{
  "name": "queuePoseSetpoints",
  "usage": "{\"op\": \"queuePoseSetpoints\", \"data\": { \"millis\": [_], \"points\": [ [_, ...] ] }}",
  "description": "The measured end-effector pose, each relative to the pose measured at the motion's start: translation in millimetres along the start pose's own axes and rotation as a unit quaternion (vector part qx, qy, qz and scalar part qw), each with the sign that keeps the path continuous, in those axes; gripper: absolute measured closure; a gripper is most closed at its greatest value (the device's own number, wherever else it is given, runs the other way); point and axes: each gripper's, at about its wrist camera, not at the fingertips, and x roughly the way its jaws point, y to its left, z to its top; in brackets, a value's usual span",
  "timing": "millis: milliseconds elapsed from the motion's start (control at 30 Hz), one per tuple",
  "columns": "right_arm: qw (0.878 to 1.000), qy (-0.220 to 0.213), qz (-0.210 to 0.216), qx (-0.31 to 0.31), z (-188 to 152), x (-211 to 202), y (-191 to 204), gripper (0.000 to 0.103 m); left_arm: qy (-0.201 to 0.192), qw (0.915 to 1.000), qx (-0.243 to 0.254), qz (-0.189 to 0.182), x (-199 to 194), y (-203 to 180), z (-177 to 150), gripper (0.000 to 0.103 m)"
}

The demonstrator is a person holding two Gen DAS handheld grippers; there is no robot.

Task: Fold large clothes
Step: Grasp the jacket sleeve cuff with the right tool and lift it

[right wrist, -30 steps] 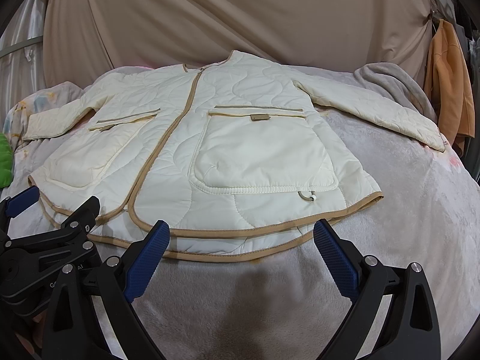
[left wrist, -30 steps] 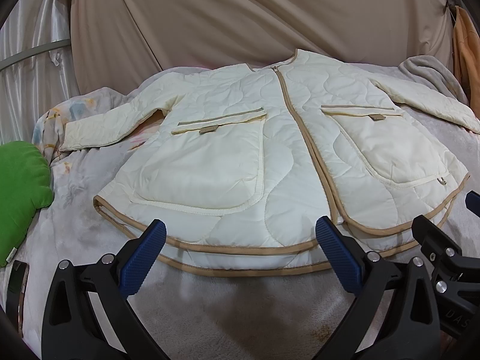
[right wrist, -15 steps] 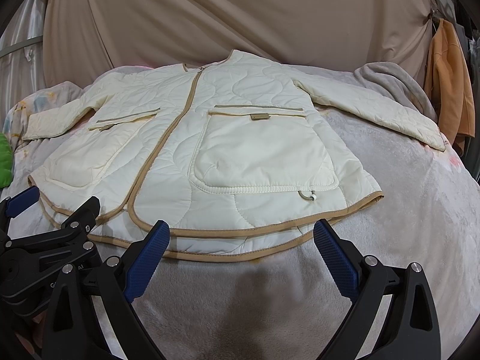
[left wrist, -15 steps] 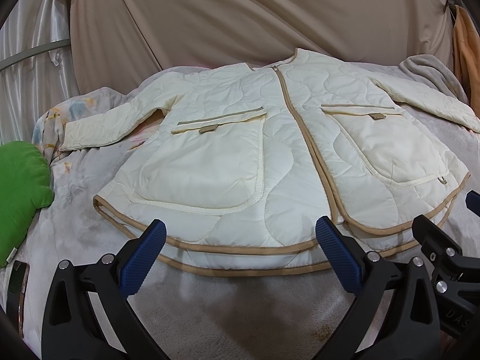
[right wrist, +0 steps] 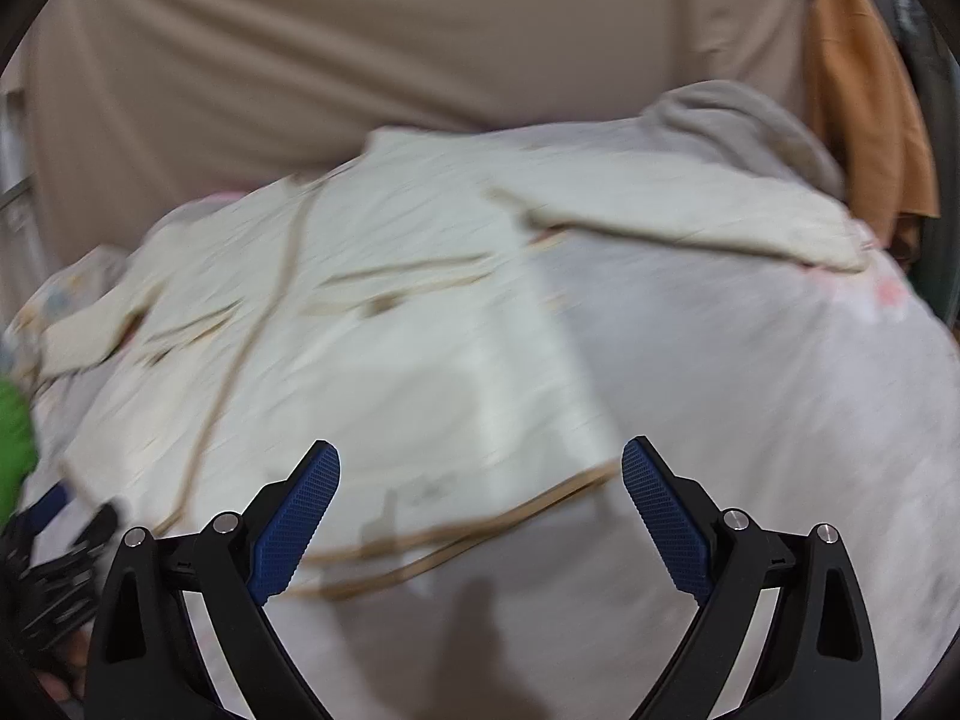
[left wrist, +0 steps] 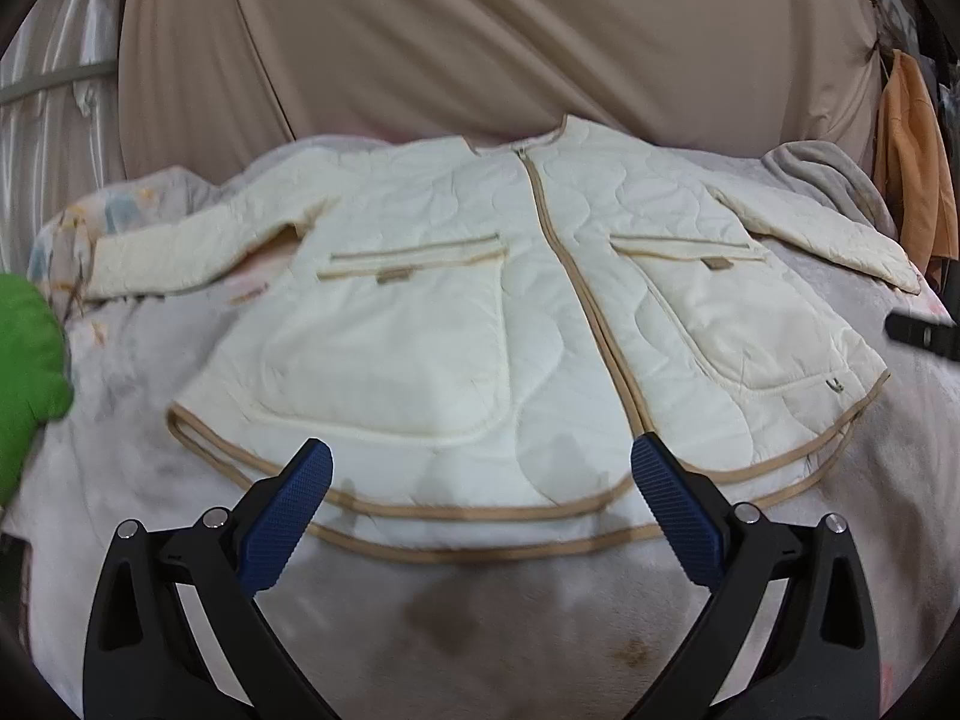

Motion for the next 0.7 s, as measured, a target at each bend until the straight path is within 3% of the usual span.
{"op": "queuePoseSetpoints", "data": {
  "millis": [133,267,500,667,700],
  "points": [
    [0.996,0.004,-0.035,0.079,43.6,35.9,-95.1,0.013,-0.004,1.0000,-0.006,0.001,-1.6,18.4,19.1,0.005],
    [0.980,0.003,-0.056,0.189,70.8,73.3,-192.4,0.021,0.005,0.9994,-0.033,-0.011,9.4,44.7,37.4,0.005],
    [0.954,-0.003,-0.105,0.281,104.8,134.3,-287.3,0.023,0.009,0.9983,-0.054,0.020,36.3,80.9,57.9,0.005],
    [0.937,-0.003,-0.091,0.337,115.1,165.8,-315.6,0.046,0.034,0.9963,-0.078,0.012,56.8,99.7,68.2,0.005],
    [0.933,-0.011,-0.085,0.349,119.0,168.5,-319.4,0.061,0.038,0.9960,-0.079,0.014,60.5,102.1,70.2,0.005]
  ]
}}
